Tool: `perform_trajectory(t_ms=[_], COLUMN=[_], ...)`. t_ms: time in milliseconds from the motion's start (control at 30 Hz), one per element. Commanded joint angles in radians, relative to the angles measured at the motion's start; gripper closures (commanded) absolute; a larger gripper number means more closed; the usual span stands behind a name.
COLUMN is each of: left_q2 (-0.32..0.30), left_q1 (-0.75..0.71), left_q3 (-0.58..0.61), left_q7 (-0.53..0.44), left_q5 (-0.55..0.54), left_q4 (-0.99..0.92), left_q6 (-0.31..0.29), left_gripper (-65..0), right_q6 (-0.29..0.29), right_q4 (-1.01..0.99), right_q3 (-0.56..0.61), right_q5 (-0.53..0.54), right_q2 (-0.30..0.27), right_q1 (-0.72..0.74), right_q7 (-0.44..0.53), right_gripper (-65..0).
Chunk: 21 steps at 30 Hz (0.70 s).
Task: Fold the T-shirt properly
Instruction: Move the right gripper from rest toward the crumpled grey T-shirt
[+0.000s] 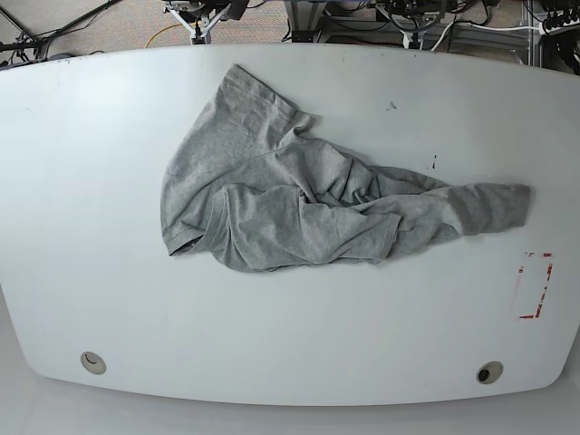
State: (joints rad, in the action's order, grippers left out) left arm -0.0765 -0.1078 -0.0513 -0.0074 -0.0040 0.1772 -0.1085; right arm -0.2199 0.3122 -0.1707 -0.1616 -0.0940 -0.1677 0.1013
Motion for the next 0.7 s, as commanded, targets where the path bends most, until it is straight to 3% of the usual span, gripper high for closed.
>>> perform_trajectory(t_ms=[0, 667], left_q2=[-0.001, 0.010], left_q1=[-0.007, -0.033], left_q3=[-0.002, -0.005], left_q7=[0.011, 0.001], left_q5=[0.002, -0.006], left_q4=[0.000, -0.005], left_q6=[0.001, -0.001], left_gripper=[-41.7, -41.4], right_q6=[-0.004, -0.009], right_q4=[-0.002, 0.008], right_q3=[-0.001, 0.000], right_q5=[-0.005, -0.003], right_q2=[0.003, 0.012], right_q1=[-0.006, 0.006], right_q7=[0.003, 0.008], right_gripper=[-24.4, -24.7])
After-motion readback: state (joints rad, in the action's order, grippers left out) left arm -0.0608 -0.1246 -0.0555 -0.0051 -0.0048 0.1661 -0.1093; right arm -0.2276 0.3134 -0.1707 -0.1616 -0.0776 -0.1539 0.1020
